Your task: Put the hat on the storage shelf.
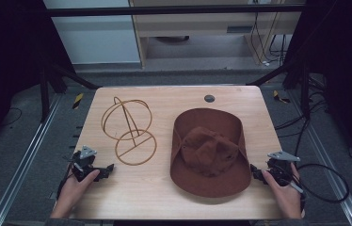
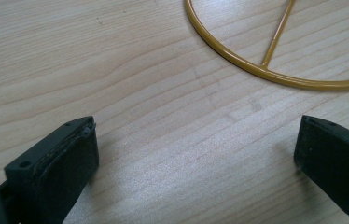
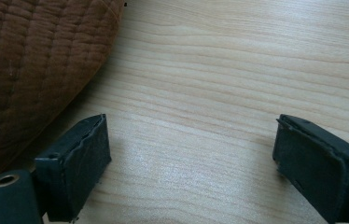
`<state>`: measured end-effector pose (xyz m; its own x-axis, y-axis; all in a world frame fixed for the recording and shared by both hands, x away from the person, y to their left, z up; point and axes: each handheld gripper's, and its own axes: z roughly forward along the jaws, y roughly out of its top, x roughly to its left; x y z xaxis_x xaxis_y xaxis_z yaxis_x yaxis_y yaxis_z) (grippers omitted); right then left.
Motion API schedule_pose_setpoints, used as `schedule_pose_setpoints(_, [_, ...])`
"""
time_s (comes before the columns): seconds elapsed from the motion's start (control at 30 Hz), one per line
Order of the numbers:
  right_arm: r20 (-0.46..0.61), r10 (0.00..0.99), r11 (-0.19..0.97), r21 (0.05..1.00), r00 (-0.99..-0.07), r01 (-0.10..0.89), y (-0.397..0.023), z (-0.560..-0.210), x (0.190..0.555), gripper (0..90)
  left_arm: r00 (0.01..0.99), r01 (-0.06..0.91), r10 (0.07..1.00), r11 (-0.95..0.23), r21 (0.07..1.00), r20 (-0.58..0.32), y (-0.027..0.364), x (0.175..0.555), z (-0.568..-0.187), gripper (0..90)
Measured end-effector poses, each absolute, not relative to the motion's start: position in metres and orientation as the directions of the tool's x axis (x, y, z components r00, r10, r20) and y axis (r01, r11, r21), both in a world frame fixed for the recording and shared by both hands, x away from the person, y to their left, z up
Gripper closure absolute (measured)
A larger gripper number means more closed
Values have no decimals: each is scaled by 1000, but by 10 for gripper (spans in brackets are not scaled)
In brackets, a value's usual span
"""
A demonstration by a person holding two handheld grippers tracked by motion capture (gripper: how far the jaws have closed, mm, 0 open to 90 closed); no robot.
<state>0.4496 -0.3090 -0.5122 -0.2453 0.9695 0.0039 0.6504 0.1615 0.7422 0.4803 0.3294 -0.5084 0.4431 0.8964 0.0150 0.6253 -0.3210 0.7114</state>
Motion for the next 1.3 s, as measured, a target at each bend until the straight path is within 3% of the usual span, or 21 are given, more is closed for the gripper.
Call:
schedule_pose_setpoints(0.57, [20,967,155,741,-252,654,-307,-504,442,100,452,623,892,-328,711,15,329,477,-508,0])
schedule_pose_setpoints(0.67, [-15,965,189,727,-260,660,-308,-496,437,109,452,622,892,-328,711,16,329,477,-508,0])
schedule_pose_setpoints(0.9, [-64,945,262,734,-320,627,-304,-451,421,121,451,622,892,-328,711,16,329,477,-508,0])
schedule_pose_setpoints(1.3, [-131,889,407,667,-439,625,-265,-390,432,132,453,623,891,-331,709,18,329,477,-508,0])
